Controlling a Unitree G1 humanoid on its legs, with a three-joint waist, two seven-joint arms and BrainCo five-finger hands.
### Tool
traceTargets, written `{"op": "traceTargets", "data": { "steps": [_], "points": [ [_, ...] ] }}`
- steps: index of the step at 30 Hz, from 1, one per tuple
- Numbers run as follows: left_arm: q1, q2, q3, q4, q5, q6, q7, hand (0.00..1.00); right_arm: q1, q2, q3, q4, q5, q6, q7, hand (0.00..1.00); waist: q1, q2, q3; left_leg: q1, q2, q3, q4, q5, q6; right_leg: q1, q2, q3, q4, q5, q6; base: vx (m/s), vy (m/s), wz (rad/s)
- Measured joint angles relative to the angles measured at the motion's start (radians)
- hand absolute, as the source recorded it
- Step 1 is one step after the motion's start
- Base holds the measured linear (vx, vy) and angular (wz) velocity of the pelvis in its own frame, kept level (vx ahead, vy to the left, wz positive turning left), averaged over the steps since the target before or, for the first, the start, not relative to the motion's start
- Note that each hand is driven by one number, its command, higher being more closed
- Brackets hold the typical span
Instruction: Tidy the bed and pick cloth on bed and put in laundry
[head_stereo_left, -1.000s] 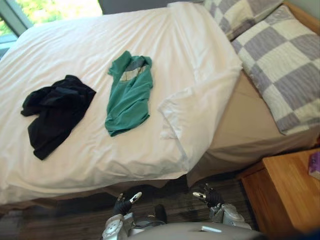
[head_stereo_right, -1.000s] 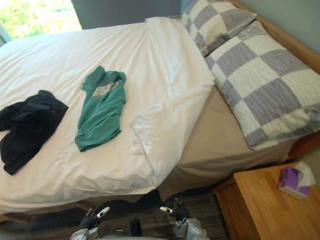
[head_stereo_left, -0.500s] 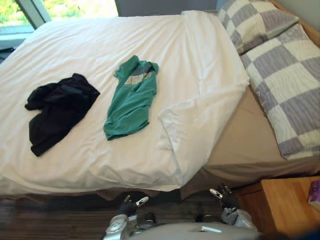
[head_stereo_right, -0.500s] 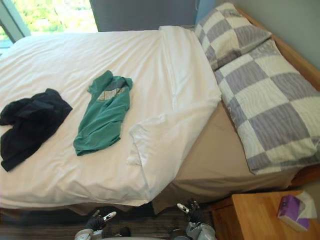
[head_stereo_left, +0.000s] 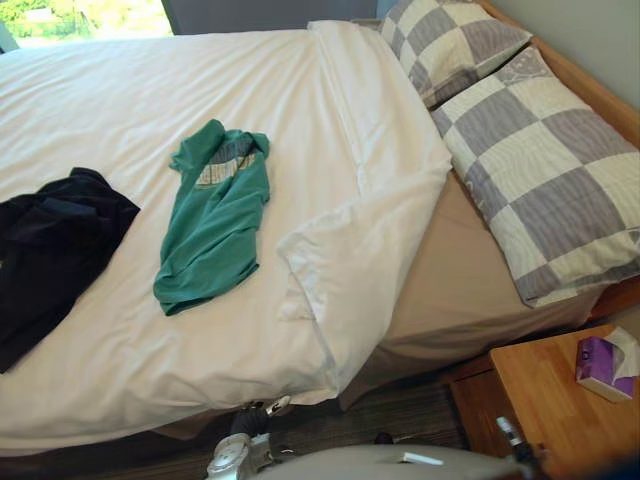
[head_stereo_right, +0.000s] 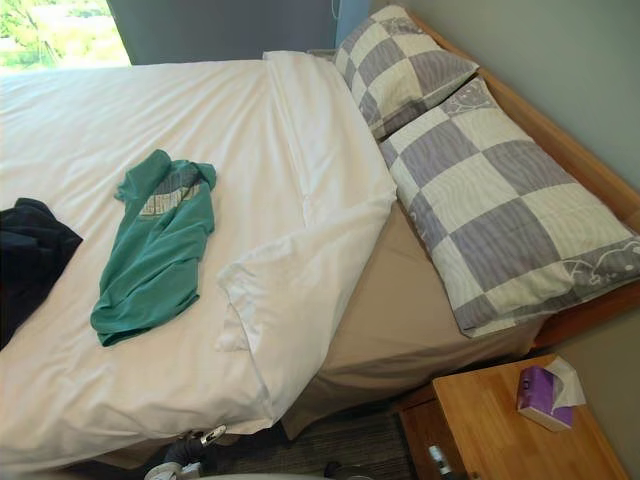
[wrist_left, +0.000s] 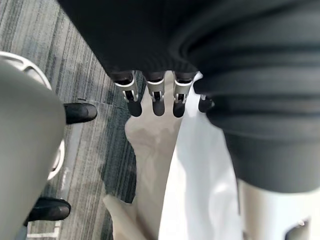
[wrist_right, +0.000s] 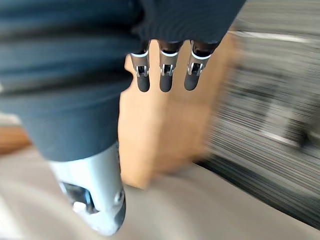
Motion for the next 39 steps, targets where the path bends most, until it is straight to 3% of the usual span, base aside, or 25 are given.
{"op": "traceTargets", "data": {
  "steps": [2, 6, 9, 13, 18, 23, 25, 31, 39],
  "points": [
    [0.045, 0.017, -0.002, -0.039, 0.000, 0.000, -0.015, 0.00, -0.003, -0.090, -0.028, -0.233, -0.089, 0.002, -0.026, 0.00, -0.006, -0.010, -0.010, -0.007, -0.001, -0.001, -0.001, 0.000, 0.000, -0.015, 0.000, 0.004, 0.007, 0.000, 0.000, -0.07, -0.009, -0.01],
    [0.121, 0.056, -0.022, -0.055, -0.003, -0.002, -0.026, 0.00, -0.042, -0.186, -0.031, -0.544, -0.217, 0.019, -0.010, 0.00, -0.019, -0.023, -0.020, -0.022, -0.014, -0.009, -0.005, 0.009, 0.013, -0.028, -0.003, 0.014, 0.007, 0.000, -0.002, -0.08, -0.006, 0.01],
    [0.167, 0.069, -0.065, -0.050, -0.004, -0.002, -0.038, 0.00, -0.079, -0.219, -0.003, -0.704, -0.322, 0.078, 0.052, 0.00, -0.026, -0.025, -0.029, -0.049, -0.028, -0.036, -0.005, 0.019, 0.027, -0.051, -0.011, 0.016, 0.012, 0.003, -0.005, -0.07, 0.007, 0.12],
    [0.176, 0.077, -0.097, -0.023, -0.006, -0.001, -0.032, 0.00, -0.171, -0.296, 0.161, -0.748, -0.390, 0.170, 0.152, 0.00, -0.028, -0.016, -0.033, -0.072, -0.052, -0.070, -0.004, 0.027, 0.040, -0.055, -0.031, -0.002, 0.008, 0.009, 0.005, -0.05, 0.024, 0.19],
    [0.158, 0.092, -0.138, -0.025, -0.012, 0.001, -0.028, 0.00, -0.337, -0.362, 0.443, -0.747, -0.566, 0.217, 0.219, 0.00, -0.012, -0.018, -0.022, -0.123, -0.076, -0.117, 0.001, 0.042, 0.063, -0.087, -0.056, -0.037, 0.010, 0.018, 0.017, -0.02, 0.040, 0.26],
    [0.040, 0.133, -0.158, -0.026, -0.028, 0.023, -0.006, 0.00, -0.677, -0.385, 0.640, -0.632, -0.647, 0.268, 0.233, 0.00, 0.040, -0.054, 0.101, -0.202, -0.080, -0.157, 0.016, 0.063, 0.086, -0.140, -0.064, -0.061, 0.018, 0.042, 0.020, -0.07, 0.024, 0.26],
    [-0.020, 0.150, -0.158, -0.026, -0.036, 0.030, 0.003, 0.00, -0.808, -0.385, 0.691, -0.558, -0.694, 0.285, 0.227, 0.00, 0.053, -0.067, 0.174, -0.279, -0.074, -0.189, 0.105, 0.036, 0.093, -0.161, -0.069, -0.059, 0.020, 0.058, 0.022, -0.04, 0.026, 0.41],
    [-0.090, 0.152, -0.157, -0.063, -0.072, 0.031, 0.011, 0.00, -1.071, -0.387, 0.787, -0.418, -0.787, 0.315, 0.199, 0.00, 0.097, -0.032, 0.294, -0.428, -0.052, -0.236, 0.240, -0.009, 0.112, -0.232, -0.056, -0.031, 0.023, 0.128, 0.013, -0.03, 0.065, 0.22],
    [-0.137, 0.167, -0.158, -0.087, -0.080, 0.036, 0.013, 0.00, -1.132, -0.452, 0.810, -0.349, -0.809, 0.383, 0.200, 0.00, 0.113, -0.010, 0.358, -0.536, -0.055, -0.255, 0.335, -0.042, 0.136, -0.304, -0.073, -0.029, 0.068, 0.136, 0.012, 0.02, 0.078, 0.11]
  ]
}}
